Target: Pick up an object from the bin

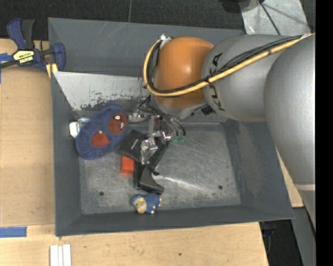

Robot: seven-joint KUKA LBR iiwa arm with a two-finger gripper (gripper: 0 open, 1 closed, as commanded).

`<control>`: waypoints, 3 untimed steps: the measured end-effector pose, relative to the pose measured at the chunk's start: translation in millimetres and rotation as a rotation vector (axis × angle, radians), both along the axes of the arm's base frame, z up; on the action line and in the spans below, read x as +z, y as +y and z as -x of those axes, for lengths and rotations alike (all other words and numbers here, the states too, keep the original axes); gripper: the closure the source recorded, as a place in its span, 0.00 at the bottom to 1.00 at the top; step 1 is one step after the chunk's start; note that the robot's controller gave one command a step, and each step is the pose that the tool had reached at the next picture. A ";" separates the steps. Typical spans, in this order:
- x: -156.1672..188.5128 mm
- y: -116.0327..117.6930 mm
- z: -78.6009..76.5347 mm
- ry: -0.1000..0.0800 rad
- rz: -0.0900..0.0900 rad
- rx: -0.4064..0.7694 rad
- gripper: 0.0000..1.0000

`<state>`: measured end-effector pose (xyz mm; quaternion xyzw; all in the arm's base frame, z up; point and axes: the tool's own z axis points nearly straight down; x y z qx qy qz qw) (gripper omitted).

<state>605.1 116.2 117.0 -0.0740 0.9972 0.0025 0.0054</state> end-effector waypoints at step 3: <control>-2.7 -0.7 -1.2 0.000 -0.002 -0.226 0.00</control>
Offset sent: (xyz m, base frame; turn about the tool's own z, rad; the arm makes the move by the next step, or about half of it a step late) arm -0.0104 -0.0049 -0.0470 0.2937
